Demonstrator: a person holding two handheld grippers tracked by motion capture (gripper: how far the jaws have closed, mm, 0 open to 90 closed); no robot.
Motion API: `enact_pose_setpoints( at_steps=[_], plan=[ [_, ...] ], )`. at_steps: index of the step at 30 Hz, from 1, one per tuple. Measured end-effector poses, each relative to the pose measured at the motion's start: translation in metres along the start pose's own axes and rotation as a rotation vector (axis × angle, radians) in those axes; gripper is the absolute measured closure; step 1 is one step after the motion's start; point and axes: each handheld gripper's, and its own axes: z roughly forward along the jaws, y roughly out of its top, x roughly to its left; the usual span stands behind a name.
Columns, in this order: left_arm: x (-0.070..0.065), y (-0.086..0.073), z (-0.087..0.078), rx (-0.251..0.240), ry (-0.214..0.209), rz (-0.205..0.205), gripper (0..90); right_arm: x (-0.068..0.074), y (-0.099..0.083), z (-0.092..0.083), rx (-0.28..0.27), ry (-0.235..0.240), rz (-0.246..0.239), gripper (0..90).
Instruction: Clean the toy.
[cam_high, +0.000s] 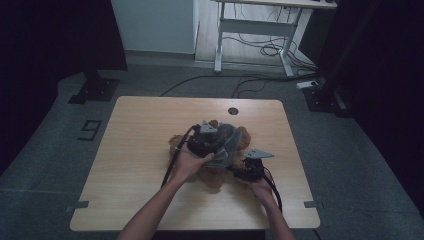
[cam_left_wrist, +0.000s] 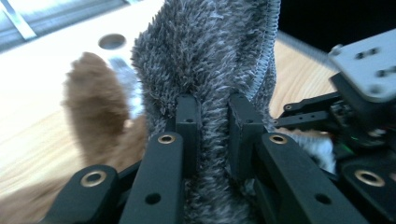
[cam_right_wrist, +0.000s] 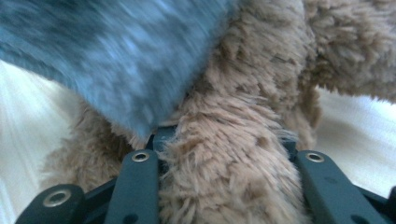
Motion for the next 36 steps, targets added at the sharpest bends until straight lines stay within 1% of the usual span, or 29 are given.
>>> enact_pose_setpoints(
  at_steps=[1,2,3,6,10,12,13,14,15,16,17,18,21,24,27,28,29,30,33,35,36],
  plan=[
    [-0.001,-0.001,0.008,0.015,0.01,-0.003,76.1,0.0,-0.002,-0.001,0.004,0.005,0.003,59.2],
    [0.001,-0.004,0.013,0.022,0.005,-0.019,76.0,0.0,-0.004,-0.001,0.005,0.007,0.004,59.1],
    [0.004,-0.008,0.016,0.018,-0.004,-0.045,76.1,0.0,-0.005,-0.002,0.012,0.01,0.003,59.1],
    [0.011,-0.015,0.013,0.01,-0.004,-0.066,76.2,-0.002,-0.008,-0.002,0.014,0.02,0.014,59.0],
    [0.023,-0.025,0.0,0.017,0.041,-0.079,76.4,-0.002,-0.008,-0.002,0.018,0.028,0.03,59.0],
    [0.031,-0.032,-0.006,0.023,0.061,-0.093,76.4,-0.002,-0.008,-0.002,0.021,0.03,0.036,59.0],
    [0.039,-0.04,-0.014,0.032,0.077,-0.095,76.4,-0.002,-0.008,-0.002,0.025,0.03,0.039,59.0],
    [0.039,-0.04,-0.014,0.032,0.077,-0.095,76.3,-0.002,-0.008,-0.002,0.025,0.03,0.039,59.0],
    [0.046,-0.047,-0.024,0.027,0.069,-0.102,76.3,-0.002,-0.009,-0.002,0.032,0.039,0.044,58.9],
    [0.046,-0.047,-0.024,0.027,0.069,-0.102,76.2,-0.002,-0.009,-0.002,0.032,0.039,0.044,58.9],
    [0.05,-0.05,-0.031,0.018,0.059,-0.114,76.1,0.0,-0.009,-0.002,0.039,0.042,0.039,59.0],
    [0.051,-0.053,-0.037,0.014,0.062,-0.111,76.1,0.0,-0.009,-0.002,0.039,0.042,0.039,59.0],
    [0.052,-0.058,-0.049,0.004,0.076,-0.1,76.1,0.003,-0.01,0.001,0.05,0.047,0.038,59.0],
    [0.055,-0.061,-0.059,-0.021,0.086,-0.107,76.2,0.003,-0.01,0.002,0.053,0.048,0.045,59.1],
    [0.061,-0.064,-0.071,-0.041,0.112,-0.113,76.3,0.002,-0.011,0.001,0.055,0.052,0.056,59.1],
    [0.063,-0.065,-0.073,-0.041,0.114,-0.114,76.4,0.001,-0.011,0.002,0.053,0.06,0.063,59.1],
    [0.066,-0.068,-0.076,-0.042,0.115,-0.128,76.4,0.001,-0.012,0.002,0.051,0.062,0.066,59.1],
    [0.066,-0.068,-0.076,-0.042,0.115,-0.128,76.5,0.001,-0.012,0.002,0.051,0.062,0.066,59.1],
    [0.071,-0.076,-0.081,-0.041,0.14,-0.128,76.6,0.0,-0.012,0.002,0.052,0.066,0.071,59.2],
    [0.076,-0.081,-0.086,-0.028,0.158,-0.13,76.7,0.0,-0.012,0.002,0.051,0.067,0.078,59.2],
    [0.076,-0.081,-0.086,-0.028,0.158,-0.13,76.7,0.0,-0.012,0.002,0.051,0.067,0.078,59.2]
  ],
)
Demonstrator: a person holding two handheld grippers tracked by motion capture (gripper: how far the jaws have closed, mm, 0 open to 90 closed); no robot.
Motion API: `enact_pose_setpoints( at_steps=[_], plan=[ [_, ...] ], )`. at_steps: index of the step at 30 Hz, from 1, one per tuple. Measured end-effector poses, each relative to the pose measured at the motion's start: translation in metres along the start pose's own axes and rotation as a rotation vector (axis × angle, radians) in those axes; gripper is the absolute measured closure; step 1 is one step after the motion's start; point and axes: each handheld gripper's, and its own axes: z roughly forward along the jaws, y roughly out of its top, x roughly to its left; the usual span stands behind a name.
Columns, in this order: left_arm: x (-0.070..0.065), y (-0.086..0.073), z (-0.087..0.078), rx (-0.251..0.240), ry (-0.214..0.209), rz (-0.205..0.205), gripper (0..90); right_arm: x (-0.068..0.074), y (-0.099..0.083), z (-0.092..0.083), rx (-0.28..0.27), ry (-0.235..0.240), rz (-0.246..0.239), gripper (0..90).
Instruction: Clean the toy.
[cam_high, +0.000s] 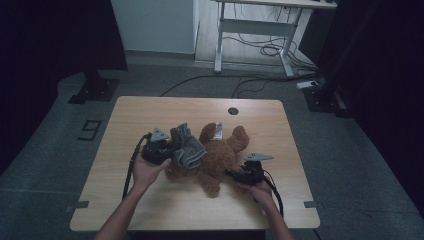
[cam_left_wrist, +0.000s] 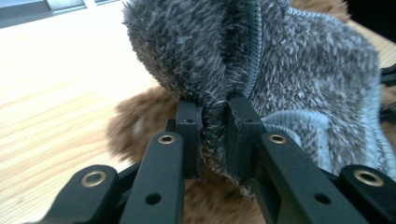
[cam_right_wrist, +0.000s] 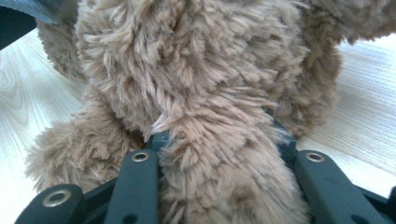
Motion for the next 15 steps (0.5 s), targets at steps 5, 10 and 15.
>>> enact_pose_setpoints(
  at_steps=[5,10,15],
  plan=[
    [0.016,-0.011,-0.007,0.033,0.045,-0.007,77.0,-0.002,0.0,0.0,0.002,0.006,0.011,59.2],
    [0.031,-0.03,-0.006,0.075,0.083,-0.028,77.3,-0.002,0.0,0.0,0.0,0.008,0.013,59.1],
    [0.041,-0.053,0.005,0.131,0.103,-0.057,77.5,-0.003,-0.001,0.0,-0.001,0.011,0.017,59.1]
  ],
)
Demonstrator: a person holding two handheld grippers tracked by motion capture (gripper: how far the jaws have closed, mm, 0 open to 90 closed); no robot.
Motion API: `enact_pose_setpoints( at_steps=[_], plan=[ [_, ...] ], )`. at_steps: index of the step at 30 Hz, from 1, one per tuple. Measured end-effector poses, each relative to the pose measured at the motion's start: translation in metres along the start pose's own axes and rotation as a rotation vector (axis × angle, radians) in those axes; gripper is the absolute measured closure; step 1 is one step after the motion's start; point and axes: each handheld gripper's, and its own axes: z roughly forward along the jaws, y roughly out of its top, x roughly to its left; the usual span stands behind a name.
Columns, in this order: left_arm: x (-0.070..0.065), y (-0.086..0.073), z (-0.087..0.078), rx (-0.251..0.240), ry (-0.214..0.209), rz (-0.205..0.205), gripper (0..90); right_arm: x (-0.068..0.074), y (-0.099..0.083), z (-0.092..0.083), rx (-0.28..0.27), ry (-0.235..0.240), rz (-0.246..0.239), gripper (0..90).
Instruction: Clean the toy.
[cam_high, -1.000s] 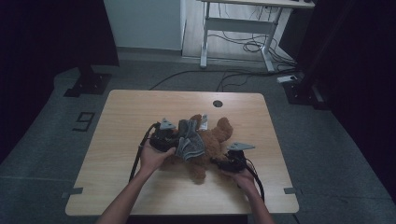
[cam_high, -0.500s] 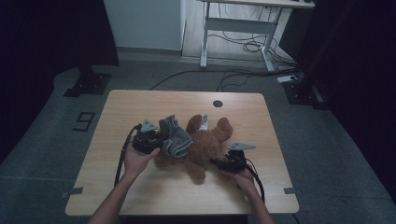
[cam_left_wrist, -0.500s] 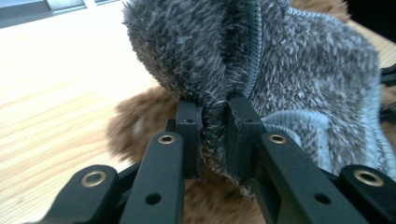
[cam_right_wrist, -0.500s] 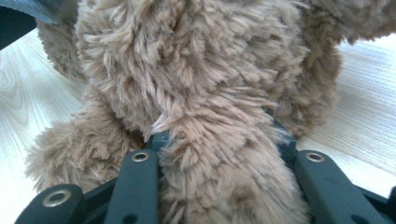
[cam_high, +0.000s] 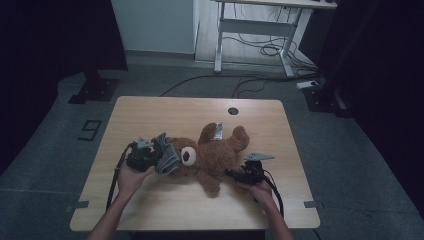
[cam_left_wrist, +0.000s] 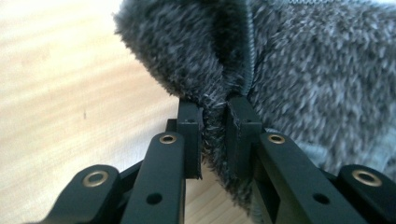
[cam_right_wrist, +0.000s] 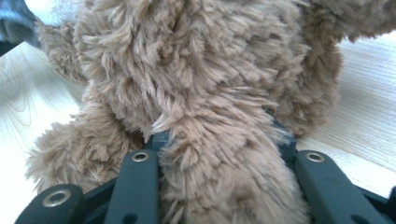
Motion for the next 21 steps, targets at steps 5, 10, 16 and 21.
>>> enact_pose_setpoints(
  at_steps=[5,10,16,21],
  plan=[
    [0.0,-0.009,0.016,0.028,-0.001,-0.011,77.8,-0.001,0.0,0.0,0.0,0.001,0.01,59.2],
    [-0.001,-0.001,0.026,0.019,-0.002,-0.028,77.9,-0.002,0.0,0.001,-0.005,-0.004,0.021,59.2],
    [-0.001,0.016,0.014,-0.028,0.004,-0.019,77.9,-0.008,-0.001,0.0,-0.018,-0.024,0.038,59.2],
    [-0.011,0.04,-0.01,-0.12,-0.021,0.001,77.7,-0.009,-0.001,0.0,-0.025,-0.033,0.041,59.2]
  ],
)
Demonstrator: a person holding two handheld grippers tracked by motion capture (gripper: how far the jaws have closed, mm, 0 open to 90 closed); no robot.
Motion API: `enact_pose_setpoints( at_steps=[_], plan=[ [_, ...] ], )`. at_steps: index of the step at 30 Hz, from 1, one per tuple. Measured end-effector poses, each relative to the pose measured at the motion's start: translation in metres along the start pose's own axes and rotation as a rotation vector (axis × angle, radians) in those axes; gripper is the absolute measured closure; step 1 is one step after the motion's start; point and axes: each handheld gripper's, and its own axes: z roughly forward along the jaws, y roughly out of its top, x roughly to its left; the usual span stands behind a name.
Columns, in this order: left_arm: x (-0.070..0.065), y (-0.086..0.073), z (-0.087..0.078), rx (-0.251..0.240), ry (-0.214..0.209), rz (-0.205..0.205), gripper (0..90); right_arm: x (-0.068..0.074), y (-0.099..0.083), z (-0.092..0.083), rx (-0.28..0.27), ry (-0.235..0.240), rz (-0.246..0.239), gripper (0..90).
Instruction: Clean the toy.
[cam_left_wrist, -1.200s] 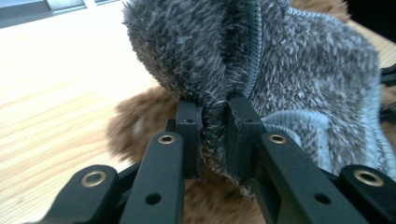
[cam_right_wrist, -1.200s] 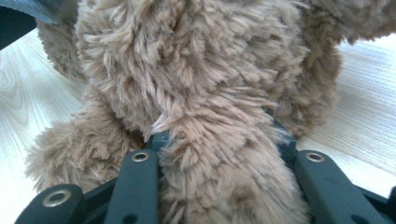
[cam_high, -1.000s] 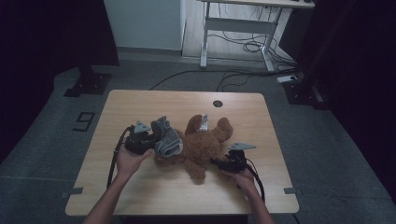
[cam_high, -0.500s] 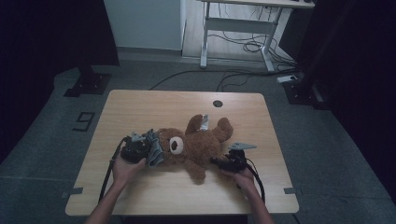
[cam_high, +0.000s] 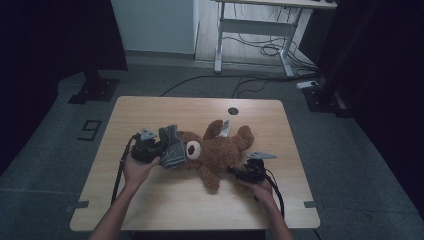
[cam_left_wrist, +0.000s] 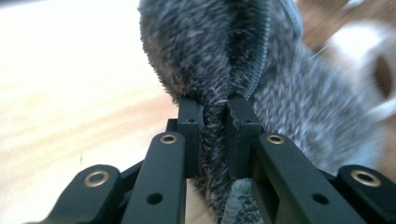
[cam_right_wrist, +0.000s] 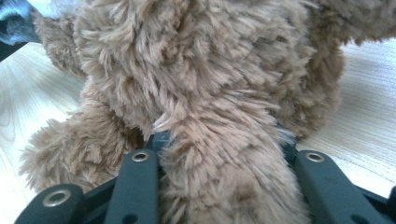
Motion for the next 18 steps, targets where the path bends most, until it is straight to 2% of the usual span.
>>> enact_pose_setpoints(
  at_steps=[4,8,12,14,15,16,18],
  plan=[
    [-0.024,0.029,-0.006,-0.043,-0.048,0.058,77.6,0.002,0.0,0.001,0.001,-0.01,-0.006,59.2],
    [-0.059,0.049,0.001,-0.063,-0.113,0.107,77.6,0.002,0.0,0.001,0.001,-0.008,-0.007,59.2],
    [-0.098,0.06,0.018,-0.055,-0.155,0.172,77.4,0.001,0.0,0.0,0.003,-0.004,-0.01,59.2],
    [-0.118,0.066,0.031,-0.047,-0.183,0.196,77.3,0.001,0.0,0.0,0.003,-0.004,-0.012,59.2],
    [-0.132,0.071,0.043,-0.029,-0.206,0.206,77.3,0.002,0.0,0.0,0.004,-0.006,-0.014,59.2],
    [-0.132,0.071,0.043,-0.029,-0.206,0.206,77.3,0.002,0.0,0.0,0.004,-0.006,-0.014,59.2],
    [-0.149,0.075,0.06,0.008,-0.221,0.226,77.2,0.002,0.0,0.0,0.003,-0.007,-0.018,59.2]
  ],
)
